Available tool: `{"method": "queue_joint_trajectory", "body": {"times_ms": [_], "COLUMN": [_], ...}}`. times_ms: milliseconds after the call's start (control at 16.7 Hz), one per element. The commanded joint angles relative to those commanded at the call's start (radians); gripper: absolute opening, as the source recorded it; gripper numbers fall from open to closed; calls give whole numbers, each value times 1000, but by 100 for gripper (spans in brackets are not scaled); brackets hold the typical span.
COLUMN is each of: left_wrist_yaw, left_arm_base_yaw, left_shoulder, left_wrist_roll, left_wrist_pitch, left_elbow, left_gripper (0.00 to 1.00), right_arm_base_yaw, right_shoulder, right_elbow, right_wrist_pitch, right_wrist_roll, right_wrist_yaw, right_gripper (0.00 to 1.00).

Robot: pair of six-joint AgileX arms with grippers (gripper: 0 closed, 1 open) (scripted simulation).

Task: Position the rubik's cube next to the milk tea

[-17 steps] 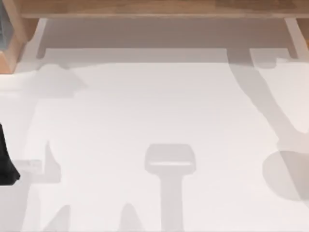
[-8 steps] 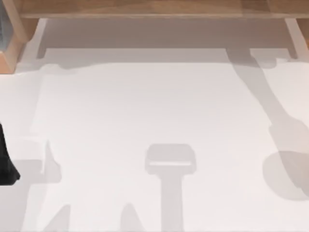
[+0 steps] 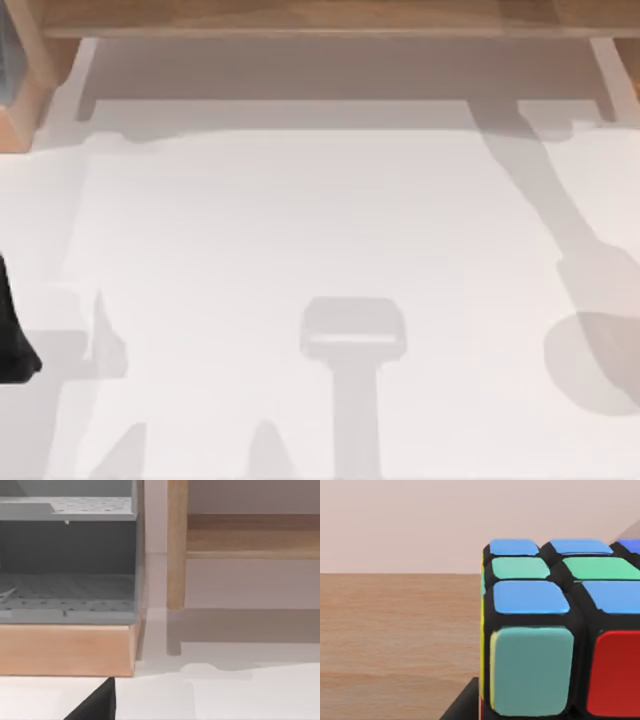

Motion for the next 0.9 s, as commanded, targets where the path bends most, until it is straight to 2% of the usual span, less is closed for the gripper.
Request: {"method": "queue_joint_trajectory", "body": {"times_ms": [420, 900], "left_wrist_yaw": [0, 0], "left_arm_base_yaw": [0, 0], "left_shoulder": [0, 0], "left_wrist_roll": [0, 0], "left_wrist_pitch": [0, 0], "left_elbow": [0, 0], "left_gripper": [100, 100], "right_arm_base_yaw": [0, 0], "right_shoulder": [0, 0], "right_elbow": [0, 0], "right_wrist_pitch": [0, 0], "right_wrist_roll": [0, 0], "right_wrist_yaw": [0, 0], "right_gripper": [2, 0]}}
